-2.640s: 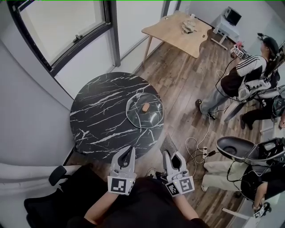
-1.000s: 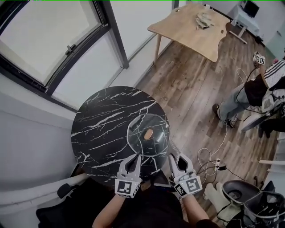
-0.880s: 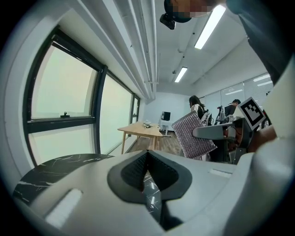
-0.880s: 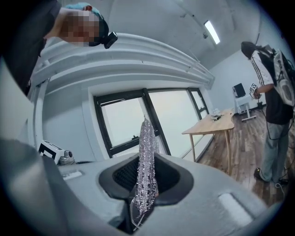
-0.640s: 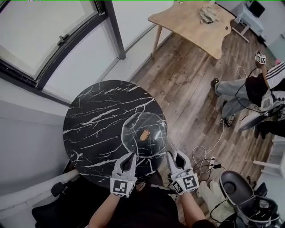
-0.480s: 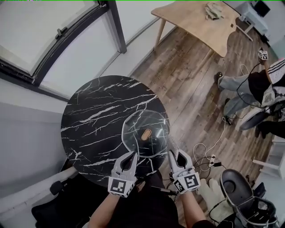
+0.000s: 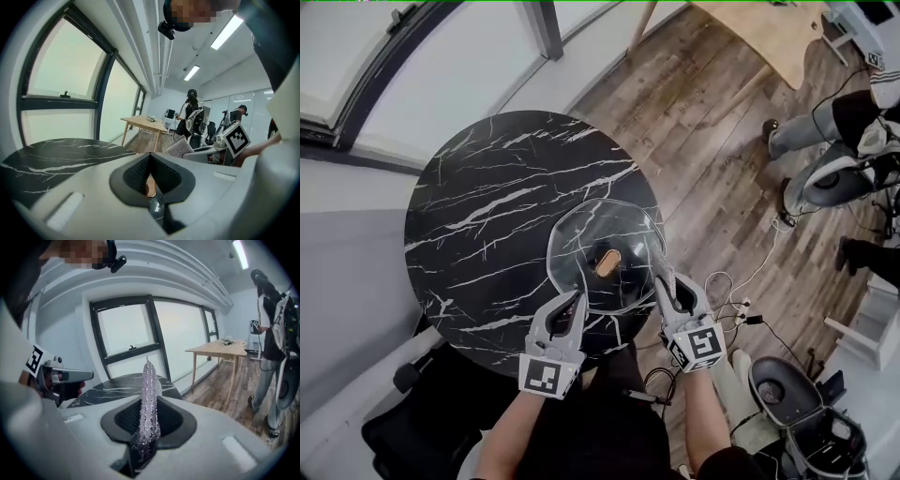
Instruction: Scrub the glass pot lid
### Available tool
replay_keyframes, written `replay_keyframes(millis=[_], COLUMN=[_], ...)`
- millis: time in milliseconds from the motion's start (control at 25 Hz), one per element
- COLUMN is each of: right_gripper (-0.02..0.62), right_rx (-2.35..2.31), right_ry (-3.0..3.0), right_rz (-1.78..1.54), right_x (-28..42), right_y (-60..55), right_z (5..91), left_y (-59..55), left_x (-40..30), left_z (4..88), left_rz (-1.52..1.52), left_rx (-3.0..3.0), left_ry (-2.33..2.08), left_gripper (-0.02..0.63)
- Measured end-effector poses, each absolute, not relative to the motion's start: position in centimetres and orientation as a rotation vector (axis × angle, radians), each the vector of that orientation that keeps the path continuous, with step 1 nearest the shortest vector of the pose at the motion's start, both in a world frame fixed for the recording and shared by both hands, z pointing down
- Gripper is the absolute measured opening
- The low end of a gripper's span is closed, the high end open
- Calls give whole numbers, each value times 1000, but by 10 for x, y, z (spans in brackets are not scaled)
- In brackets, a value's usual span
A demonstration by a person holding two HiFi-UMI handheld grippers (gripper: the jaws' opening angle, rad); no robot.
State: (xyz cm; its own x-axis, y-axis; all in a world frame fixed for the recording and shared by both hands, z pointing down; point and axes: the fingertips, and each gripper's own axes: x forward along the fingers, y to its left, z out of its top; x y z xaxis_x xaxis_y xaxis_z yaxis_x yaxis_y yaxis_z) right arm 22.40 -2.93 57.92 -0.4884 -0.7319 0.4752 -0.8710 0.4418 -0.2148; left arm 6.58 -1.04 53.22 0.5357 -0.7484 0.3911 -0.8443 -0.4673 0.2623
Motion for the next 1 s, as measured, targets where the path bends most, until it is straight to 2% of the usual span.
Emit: replay_keyframes(millis=[160,400,1000], right_gripper=[75,75,75], right_rx=[1309,1131,740], right_ry=[-2311,-2211,-1984], right_rz=[598,315,192], right_x=[231,224,211], right_y=[-44,-73,-70], right_z=[605,629,705], left_y=[-15,-16,-12], left_x=[64,64,61], left_z=[541,548,553], left_rz=[315,337,327], left_rx=[2347,2354,2331], left_ry=[-1293,-1279,-1296], left_gripper=[2,2,2])
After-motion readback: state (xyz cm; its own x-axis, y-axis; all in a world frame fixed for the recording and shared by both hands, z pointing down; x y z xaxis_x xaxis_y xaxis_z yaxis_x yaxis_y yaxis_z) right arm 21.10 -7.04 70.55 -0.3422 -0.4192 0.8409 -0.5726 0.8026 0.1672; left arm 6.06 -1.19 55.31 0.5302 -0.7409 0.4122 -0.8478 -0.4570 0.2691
